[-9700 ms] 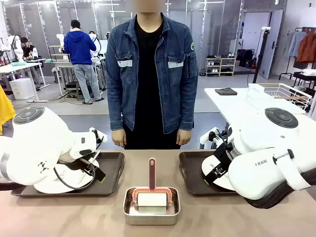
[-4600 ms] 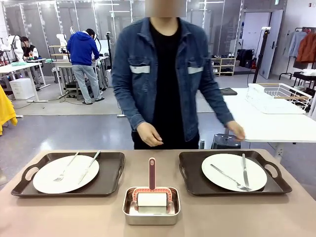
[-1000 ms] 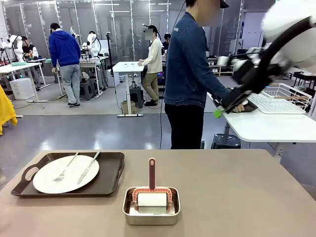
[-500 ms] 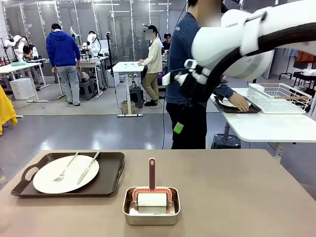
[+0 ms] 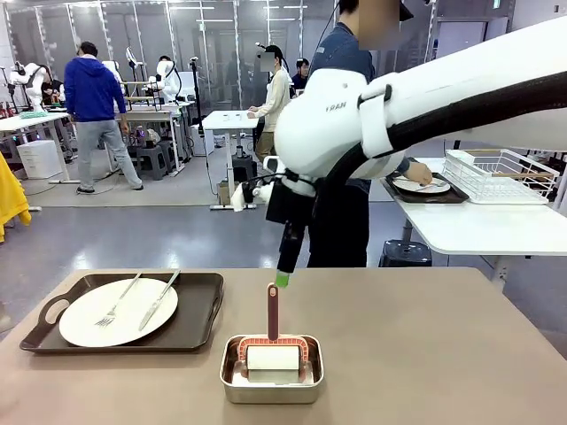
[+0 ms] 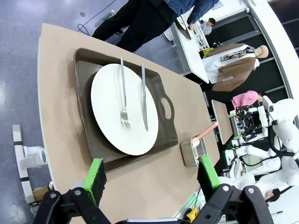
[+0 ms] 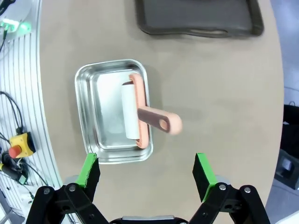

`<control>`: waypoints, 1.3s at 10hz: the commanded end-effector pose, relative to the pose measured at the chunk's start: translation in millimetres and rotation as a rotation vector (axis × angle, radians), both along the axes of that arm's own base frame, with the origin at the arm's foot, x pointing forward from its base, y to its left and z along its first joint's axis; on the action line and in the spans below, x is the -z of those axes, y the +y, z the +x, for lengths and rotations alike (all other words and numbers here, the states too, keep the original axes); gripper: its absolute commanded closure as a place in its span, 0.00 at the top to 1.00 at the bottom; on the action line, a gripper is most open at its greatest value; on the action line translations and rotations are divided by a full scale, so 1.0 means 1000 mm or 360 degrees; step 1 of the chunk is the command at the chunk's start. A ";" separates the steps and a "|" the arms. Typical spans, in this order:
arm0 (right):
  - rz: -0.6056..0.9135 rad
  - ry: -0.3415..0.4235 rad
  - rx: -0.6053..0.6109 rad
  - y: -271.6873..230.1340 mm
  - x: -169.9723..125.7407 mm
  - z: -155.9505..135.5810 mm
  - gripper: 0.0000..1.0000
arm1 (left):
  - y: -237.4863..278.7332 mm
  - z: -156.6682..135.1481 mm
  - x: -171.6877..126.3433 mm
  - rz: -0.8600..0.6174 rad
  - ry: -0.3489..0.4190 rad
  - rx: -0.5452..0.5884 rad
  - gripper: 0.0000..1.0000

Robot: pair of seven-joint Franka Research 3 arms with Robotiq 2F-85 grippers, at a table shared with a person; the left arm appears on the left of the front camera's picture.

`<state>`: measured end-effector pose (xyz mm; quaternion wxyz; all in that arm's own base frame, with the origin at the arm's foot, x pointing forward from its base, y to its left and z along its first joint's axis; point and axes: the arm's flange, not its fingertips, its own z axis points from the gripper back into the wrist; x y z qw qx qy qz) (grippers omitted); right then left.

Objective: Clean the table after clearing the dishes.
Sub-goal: When the left (or right) Handle tray is removed, use the left hand (or right hand) to clean the left (or right) side of the table with the Lint Roller.

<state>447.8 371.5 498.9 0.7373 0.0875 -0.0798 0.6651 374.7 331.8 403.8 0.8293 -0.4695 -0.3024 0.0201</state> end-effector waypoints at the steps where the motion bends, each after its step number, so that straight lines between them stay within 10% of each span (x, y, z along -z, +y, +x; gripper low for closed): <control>1: -0.0028 -0.0016 -0.0061 0.006 -0.004 -0.001 1.00 | 0.001 -0.003 0.000 -0.0004 -0.0034 0.0010 1.00; 9: -0.0004 -0.0004 -0.0031 0.008 0.000 -0.001 1.00 | 0.001 -0.003 0.000 -0.0004 -0.0034 0.0010 1.00; 13: -0.0156 0.0134 -0.0225 0.030 -0.013 0.047 1.00 | 0.001 -0.003 0.000 -0.0004 -0.0034 0.0010 1.00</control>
